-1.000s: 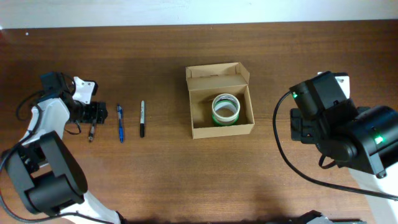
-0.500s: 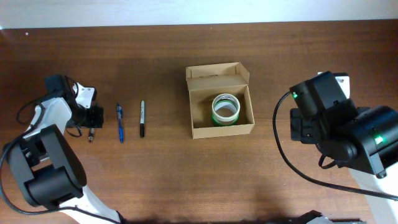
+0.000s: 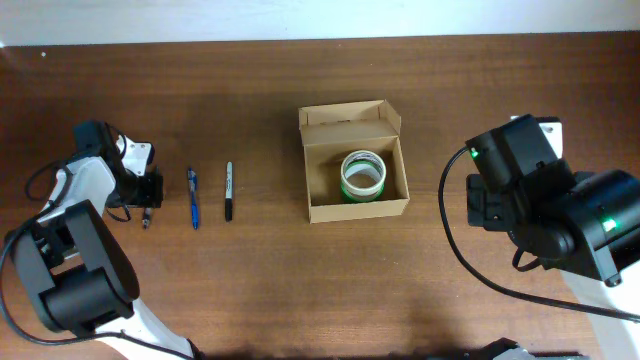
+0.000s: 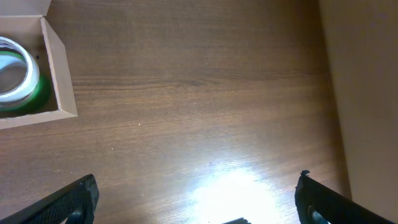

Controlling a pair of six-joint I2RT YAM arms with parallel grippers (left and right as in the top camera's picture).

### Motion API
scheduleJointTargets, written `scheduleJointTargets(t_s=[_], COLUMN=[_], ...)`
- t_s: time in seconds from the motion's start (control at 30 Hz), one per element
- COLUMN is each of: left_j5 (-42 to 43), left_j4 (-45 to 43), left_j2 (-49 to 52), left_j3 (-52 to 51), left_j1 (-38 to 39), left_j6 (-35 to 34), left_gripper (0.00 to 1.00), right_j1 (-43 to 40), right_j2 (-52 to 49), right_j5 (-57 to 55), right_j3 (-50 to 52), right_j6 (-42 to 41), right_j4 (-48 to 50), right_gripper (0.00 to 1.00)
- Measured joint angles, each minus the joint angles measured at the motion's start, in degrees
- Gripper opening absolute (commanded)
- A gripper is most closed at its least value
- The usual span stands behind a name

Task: Pack container
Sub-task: 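Lower the left gripper onto the dark pen and grasp it, then carry the dark pen with the left gripper over the box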

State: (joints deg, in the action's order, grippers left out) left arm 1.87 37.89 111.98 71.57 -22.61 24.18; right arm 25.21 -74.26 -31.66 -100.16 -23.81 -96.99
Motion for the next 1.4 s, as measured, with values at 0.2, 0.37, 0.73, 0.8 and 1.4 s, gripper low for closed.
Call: scheduleJointTargets(t_s=[0.2,0.37,0.73,0.8,1.4], left_j5=[0.3,0.9,0.9,0.9,-0.5], left_j4=[-1.1,-3.1,-5.1,-5.1,6.9], left_j2=[-0.1,-0.9,-1.6,-1.6,-3.8], left_j3=[-1.9,-3.6,-4.7,-4.7,15.1], left_j1=[0.0,0.0,0.0,0.0,2.7], left_j6=[0.0,-0.4,-0.7,-0.7,-0.6], left_gripper=[0.54,0.40,0.02,0.02,0.02], right_j1=[0.0,0.0,0.0,0.0,0.0], right_j2=[0.0,0.0,0.0,0.0,0.0], right_j5=[0.0,0.0,0.0,0.0,0.0], right_j3=[0.0,0.0,0.0,0.0,0.0], right_j6=[0.0,0.0,0.0,0.0,0.0], right_j4=[0.0,0.0,0.0,0.0,0.0], right_gripper=[0.99,0.99,0.99,0.99,0.99])
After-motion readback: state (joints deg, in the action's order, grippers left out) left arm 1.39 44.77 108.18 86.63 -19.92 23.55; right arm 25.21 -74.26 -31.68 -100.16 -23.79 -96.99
